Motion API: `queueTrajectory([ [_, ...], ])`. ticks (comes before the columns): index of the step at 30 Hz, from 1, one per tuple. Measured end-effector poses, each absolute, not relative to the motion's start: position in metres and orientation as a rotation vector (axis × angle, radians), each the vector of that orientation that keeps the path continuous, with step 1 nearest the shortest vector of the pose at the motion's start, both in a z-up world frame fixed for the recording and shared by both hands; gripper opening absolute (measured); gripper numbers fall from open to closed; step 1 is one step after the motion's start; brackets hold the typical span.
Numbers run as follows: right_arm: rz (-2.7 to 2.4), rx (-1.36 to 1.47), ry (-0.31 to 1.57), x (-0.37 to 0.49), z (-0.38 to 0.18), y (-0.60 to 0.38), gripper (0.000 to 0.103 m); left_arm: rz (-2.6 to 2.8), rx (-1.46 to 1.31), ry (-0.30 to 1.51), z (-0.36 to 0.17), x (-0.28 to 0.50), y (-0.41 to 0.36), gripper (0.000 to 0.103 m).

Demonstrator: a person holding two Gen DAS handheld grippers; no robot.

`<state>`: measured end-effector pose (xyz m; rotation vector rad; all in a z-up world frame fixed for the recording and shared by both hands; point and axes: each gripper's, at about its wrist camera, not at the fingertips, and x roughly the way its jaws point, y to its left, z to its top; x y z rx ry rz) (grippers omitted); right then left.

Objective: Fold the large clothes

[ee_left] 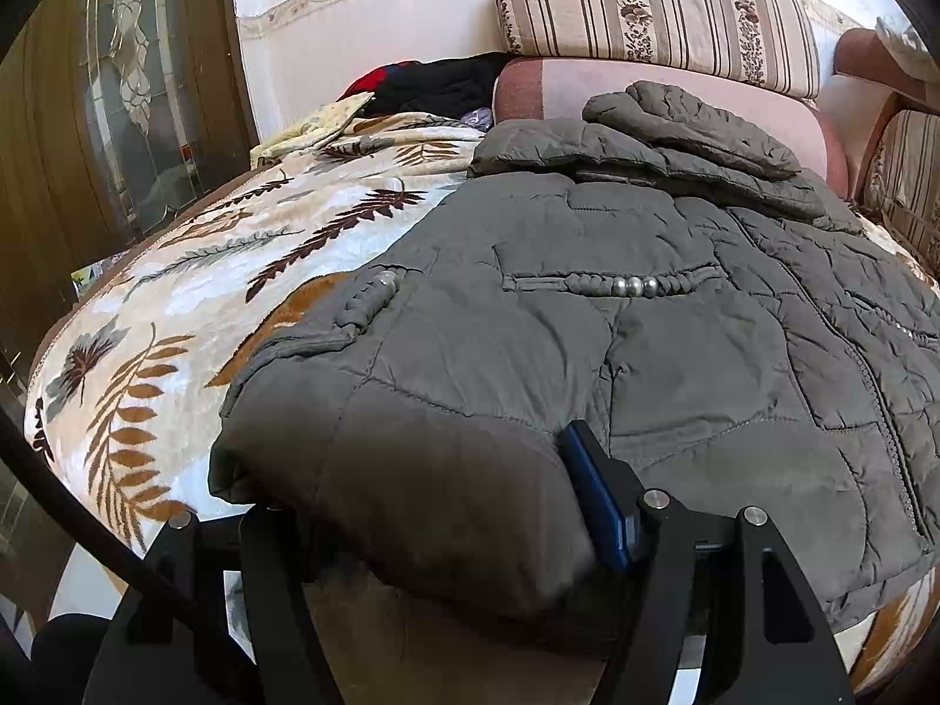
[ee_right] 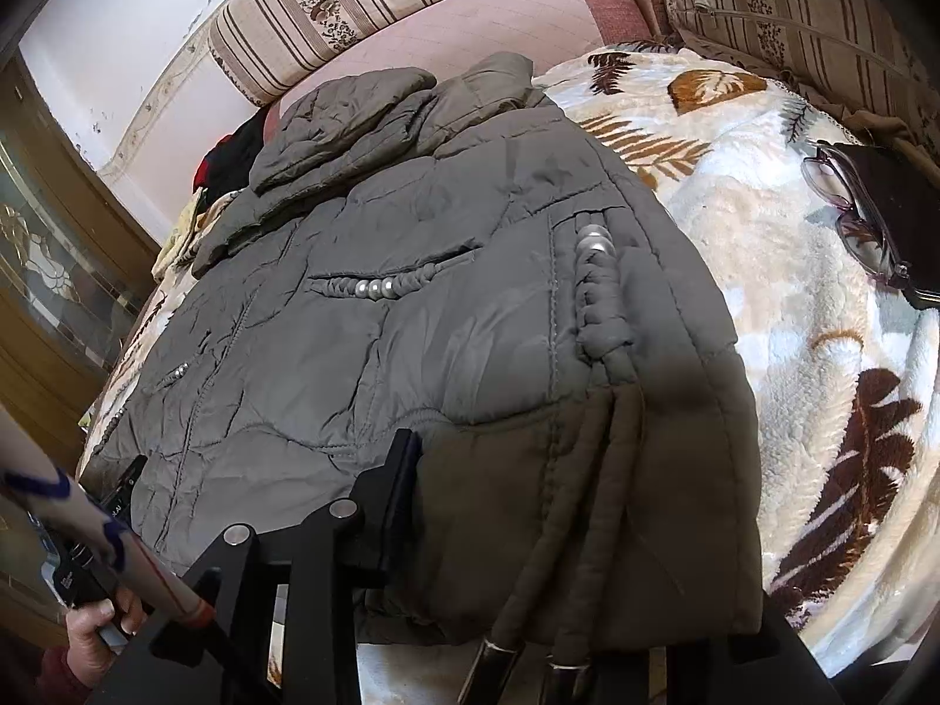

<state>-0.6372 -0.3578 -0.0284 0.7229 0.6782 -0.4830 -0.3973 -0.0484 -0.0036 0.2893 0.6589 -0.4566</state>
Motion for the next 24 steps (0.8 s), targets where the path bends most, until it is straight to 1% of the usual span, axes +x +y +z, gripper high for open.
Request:
queueTrajectory([
  [4,-0.486,0.721,0.677,-0.6369,-0.0279,-0.3578,0.04,-0.456,0.289,0.659,-0.0039,-0.3973,-0.0487,0.067],
  [10,-0.49,0.711,0.673,-0.6388,-0.0273,-0.356,0.035,-0.455,0.29,0.66,-0.0041,-0.3969,-0.0486,0.068],
  [19,-0.493,0.677,0.647,-0.6395,-0.0226,-0.3516,0.024,-0.454,0.289,0.662,-0.0046,-0.3964,-0.049,0.068],
  [20,-0.492,0.675,0.643,-0.6397,-0.0219,-0.3512,0.023,-0.461,0.286,0.659,-0.0043,-0.3968,-0.0489,0.064],
  [22,-0.492,0.674,0.637,-0.6406,-0.0211,-0.351,0.023,-0.469,0.293,0.651,-0.0037,-0.3979,-0.0508,0.058],
  [23,-0.491,0.676,0.635,-0.641,-0.021,-0.3513,0.022,-0.471,0.299,0.645,-0.0032,-0.399,-0.0519,0.051],
  [24,-0.49,0.678,0.634,-0.6412,-0.0209,-0.3518,0.022,-0.477,0.308,0.633,-0.0026,-0.4006,-0.0531,0.048],
])
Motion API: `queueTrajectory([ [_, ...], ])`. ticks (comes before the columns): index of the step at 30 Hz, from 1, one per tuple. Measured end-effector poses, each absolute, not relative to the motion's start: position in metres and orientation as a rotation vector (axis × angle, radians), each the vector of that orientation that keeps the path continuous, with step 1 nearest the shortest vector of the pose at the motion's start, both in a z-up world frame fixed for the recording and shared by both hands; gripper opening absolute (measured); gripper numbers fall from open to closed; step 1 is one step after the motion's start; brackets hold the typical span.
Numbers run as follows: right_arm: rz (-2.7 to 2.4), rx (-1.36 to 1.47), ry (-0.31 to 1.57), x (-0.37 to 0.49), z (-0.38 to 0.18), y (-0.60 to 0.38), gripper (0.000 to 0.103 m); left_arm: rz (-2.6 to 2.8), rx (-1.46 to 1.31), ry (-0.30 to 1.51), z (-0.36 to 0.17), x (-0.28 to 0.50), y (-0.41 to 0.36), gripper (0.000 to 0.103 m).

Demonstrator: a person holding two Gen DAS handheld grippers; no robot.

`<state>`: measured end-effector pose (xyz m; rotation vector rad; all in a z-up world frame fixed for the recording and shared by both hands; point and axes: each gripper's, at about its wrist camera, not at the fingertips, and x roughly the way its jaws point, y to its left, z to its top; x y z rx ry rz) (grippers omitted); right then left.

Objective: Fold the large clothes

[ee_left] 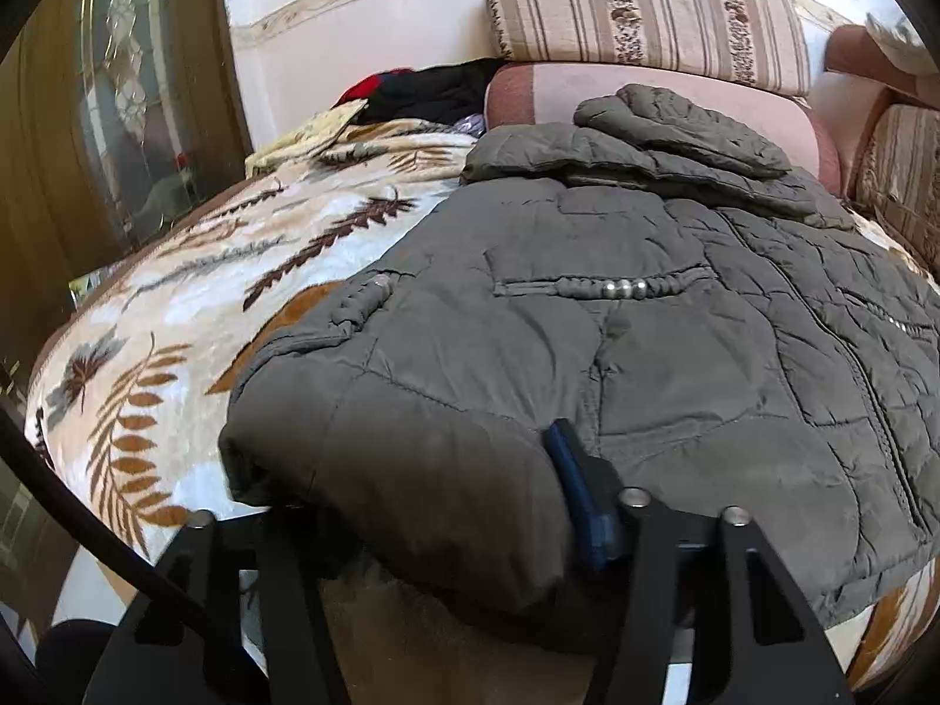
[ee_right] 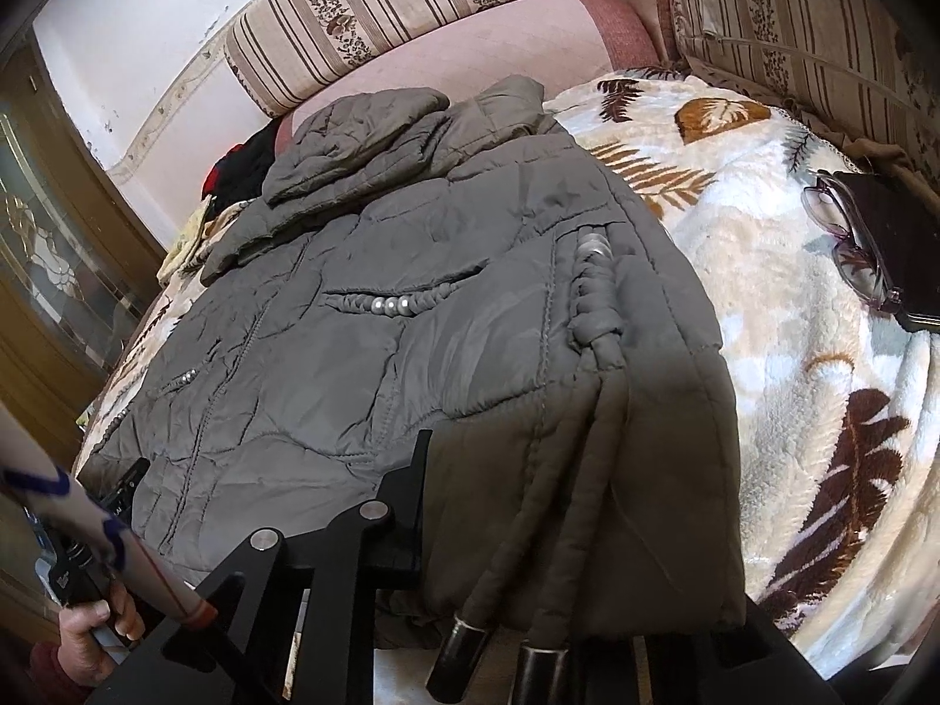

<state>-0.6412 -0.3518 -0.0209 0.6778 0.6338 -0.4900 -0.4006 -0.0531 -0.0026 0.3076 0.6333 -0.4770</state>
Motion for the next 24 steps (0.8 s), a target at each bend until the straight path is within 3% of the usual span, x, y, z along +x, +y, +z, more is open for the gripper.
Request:
queueTrajectory([
  [2,-0.49,0.681,0.633,-0.641,-0.021,-0.352,0.022,-0.483,0.316,0.625,-0.001,-0.403,-0.054,0.037],
  [8,-0.49,0.682,0.624,-0.644,-0.02,-0.352,0.022,-0.521,0.265,0.62,0.013,-0.405,-0.045,0.024],
  [24,-0.465,0.662,0.518,-0.657,-0.001,-0.348,0.018,-0.57,0.224,0.614,0.028,-0.409,-0.041,0.02],
])
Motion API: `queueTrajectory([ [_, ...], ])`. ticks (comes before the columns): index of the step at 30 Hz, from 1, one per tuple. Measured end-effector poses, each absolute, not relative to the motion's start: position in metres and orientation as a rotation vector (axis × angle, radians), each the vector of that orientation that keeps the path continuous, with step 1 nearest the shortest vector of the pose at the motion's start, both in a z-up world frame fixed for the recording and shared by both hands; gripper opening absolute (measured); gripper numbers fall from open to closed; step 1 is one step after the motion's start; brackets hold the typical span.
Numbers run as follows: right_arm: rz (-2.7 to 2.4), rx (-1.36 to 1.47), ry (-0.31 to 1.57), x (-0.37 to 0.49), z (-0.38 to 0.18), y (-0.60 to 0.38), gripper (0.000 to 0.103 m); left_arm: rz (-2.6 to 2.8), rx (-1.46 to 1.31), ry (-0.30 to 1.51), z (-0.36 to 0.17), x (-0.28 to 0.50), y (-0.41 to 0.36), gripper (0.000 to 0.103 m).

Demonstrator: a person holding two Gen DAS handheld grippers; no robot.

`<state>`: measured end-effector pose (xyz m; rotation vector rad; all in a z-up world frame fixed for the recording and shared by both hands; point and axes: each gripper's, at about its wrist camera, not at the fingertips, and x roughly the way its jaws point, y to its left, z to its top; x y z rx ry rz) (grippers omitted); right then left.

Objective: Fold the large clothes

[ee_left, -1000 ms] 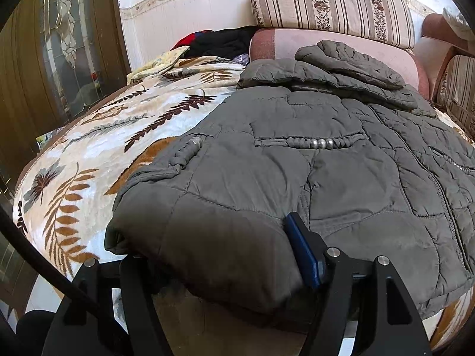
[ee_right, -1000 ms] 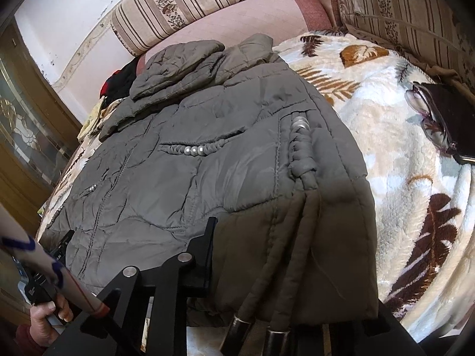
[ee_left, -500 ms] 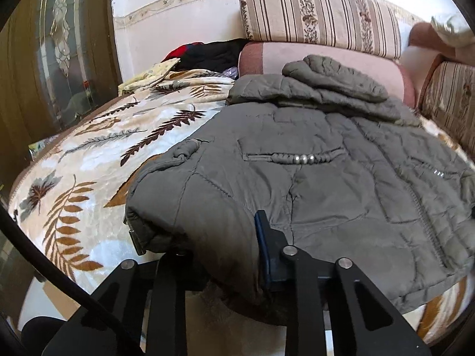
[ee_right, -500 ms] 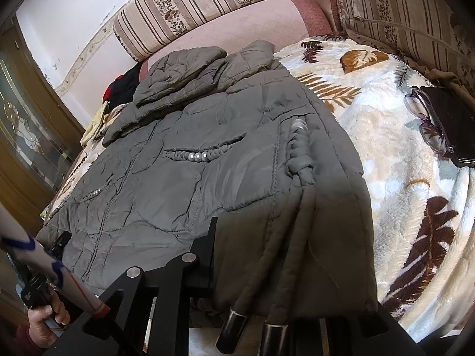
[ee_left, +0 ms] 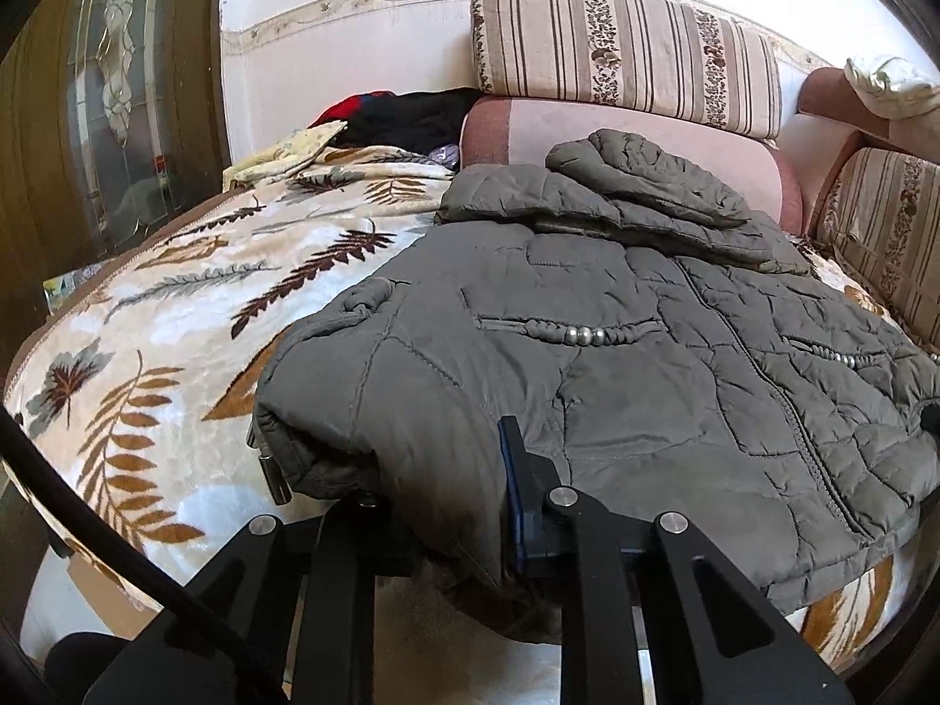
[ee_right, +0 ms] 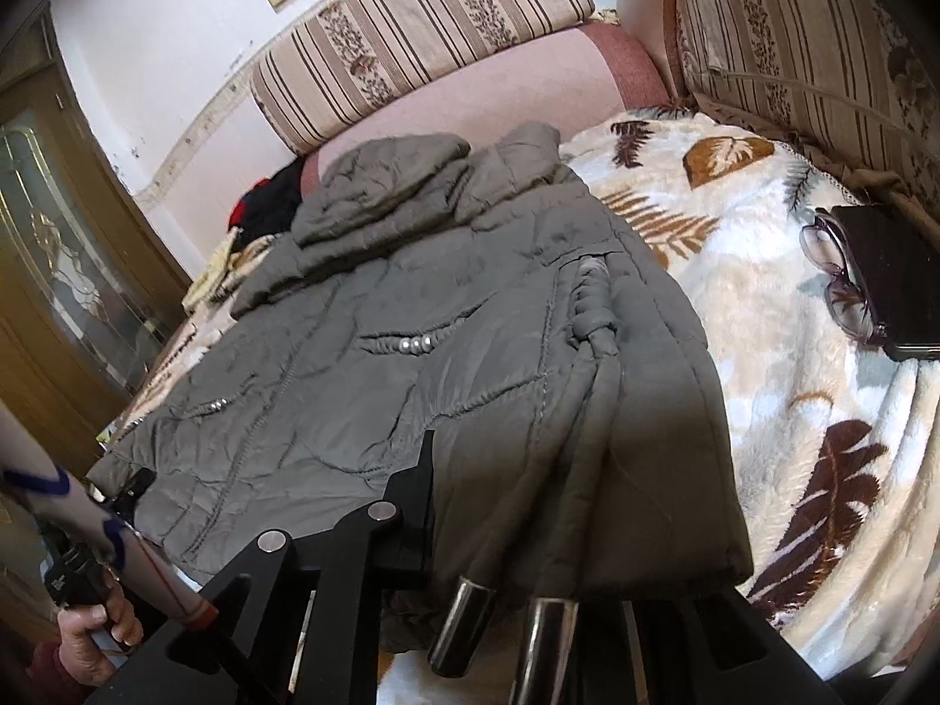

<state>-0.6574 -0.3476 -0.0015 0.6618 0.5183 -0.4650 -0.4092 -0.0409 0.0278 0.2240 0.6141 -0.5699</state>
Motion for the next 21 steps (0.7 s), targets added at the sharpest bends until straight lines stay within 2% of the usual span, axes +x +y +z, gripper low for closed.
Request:
queueTrajectory([
  [21,-0.406,0.691,0.467,-0.685,0.019,-0.332,0.015,-0.6,0.244,0.584,0.057,-0.42,-0.031,0.019],
])
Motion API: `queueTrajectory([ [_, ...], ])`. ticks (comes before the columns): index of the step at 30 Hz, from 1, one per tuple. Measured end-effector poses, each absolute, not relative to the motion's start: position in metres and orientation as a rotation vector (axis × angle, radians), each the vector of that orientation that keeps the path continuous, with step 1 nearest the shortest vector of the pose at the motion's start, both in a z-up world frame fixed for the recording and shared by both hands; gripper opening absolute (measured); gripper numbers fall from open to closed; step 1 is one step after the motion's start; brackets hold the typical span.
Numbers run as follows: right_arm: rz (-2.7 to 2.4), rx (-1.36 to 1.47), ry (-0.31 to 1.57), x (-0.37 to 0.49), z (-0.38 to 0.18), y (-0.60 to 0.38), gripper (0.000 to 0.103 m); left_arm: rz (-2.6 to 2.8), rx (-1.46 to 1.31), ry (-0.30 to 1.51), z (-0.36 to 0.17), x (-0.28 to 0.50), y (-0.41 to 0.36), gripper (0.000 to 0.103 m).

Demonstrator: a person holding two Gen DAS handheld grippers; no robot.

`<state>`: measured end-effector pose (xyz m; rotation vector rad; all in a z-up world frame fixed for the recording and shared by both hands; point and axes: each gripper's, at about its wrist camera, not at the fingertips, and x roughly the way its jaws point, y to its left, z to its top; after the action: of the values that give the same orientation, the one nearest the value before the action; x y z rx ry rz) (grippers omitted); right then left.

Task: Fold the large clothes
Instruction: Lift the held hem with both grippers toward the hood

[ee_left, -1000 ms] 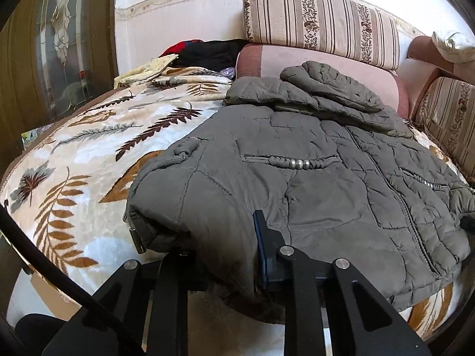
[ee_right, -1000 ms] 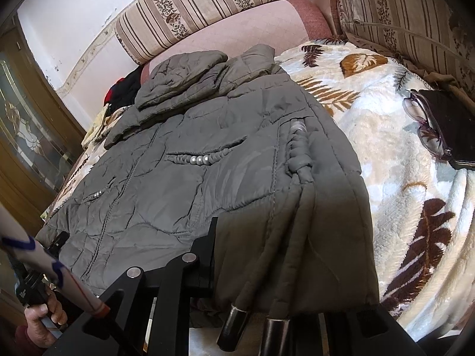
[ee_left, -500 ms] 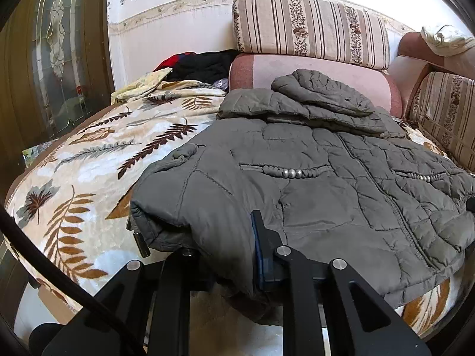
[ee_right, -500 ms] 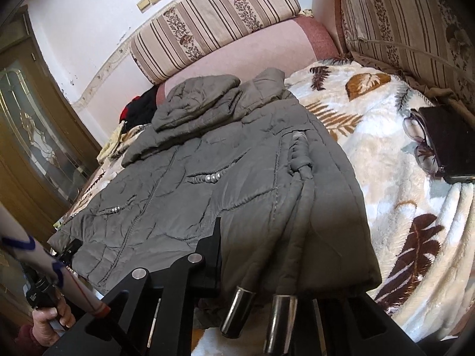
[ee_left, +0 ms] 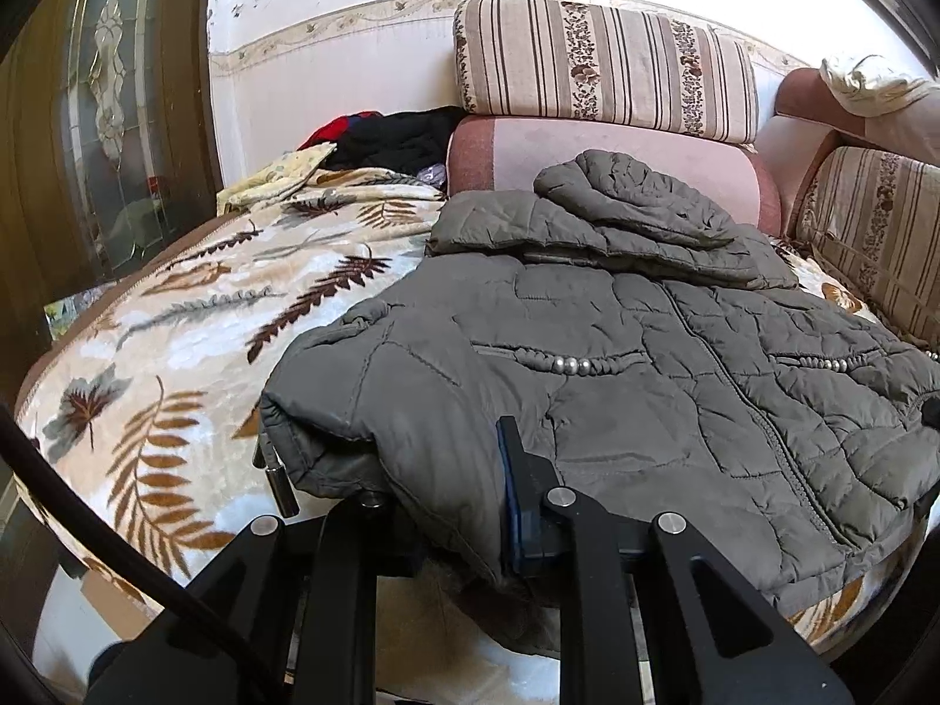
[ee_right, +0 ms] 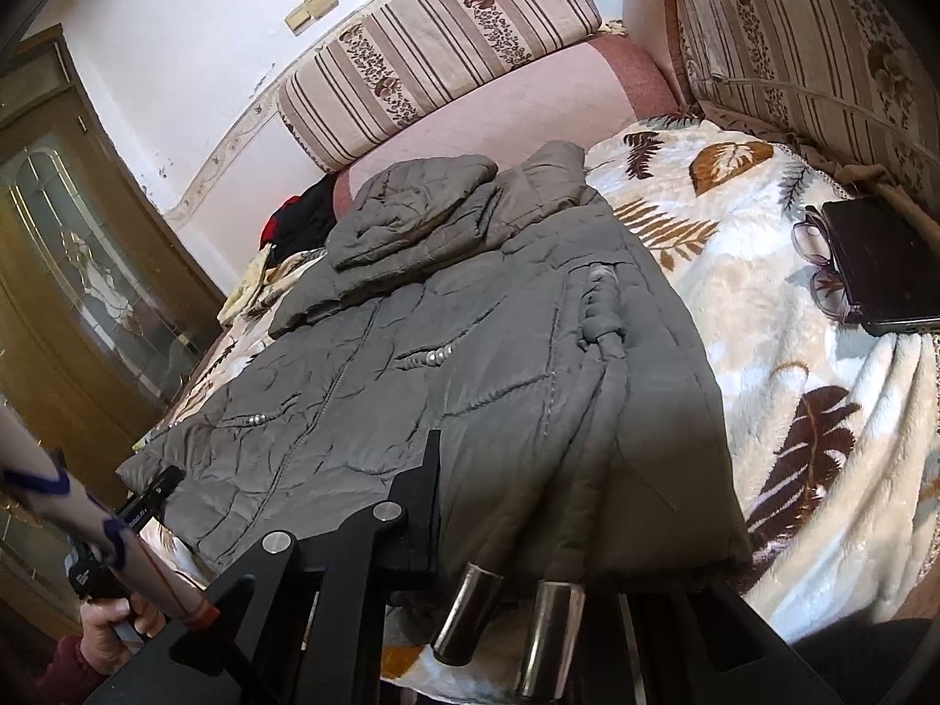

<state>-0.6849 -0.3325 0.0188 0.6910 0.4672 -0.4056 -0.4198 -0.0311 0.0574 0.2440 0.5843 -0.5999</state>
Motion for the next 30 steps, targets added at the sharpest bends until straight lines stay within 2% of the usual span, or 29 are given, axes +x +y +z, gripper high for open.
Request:
queueTrajectory([
  [11,-0.35,0.705,0.39,-0.678,0.068,-0.352,0.015,-0.633,0.229,0.533,0.11,-0.398,-0.047,0.02],
  [30,-0.308,0.678,0.275,-0.615,0.177,-0.421,0.015,-0.704,0.1,0.515,0.218,-0.305,-0.114,0.022],
])
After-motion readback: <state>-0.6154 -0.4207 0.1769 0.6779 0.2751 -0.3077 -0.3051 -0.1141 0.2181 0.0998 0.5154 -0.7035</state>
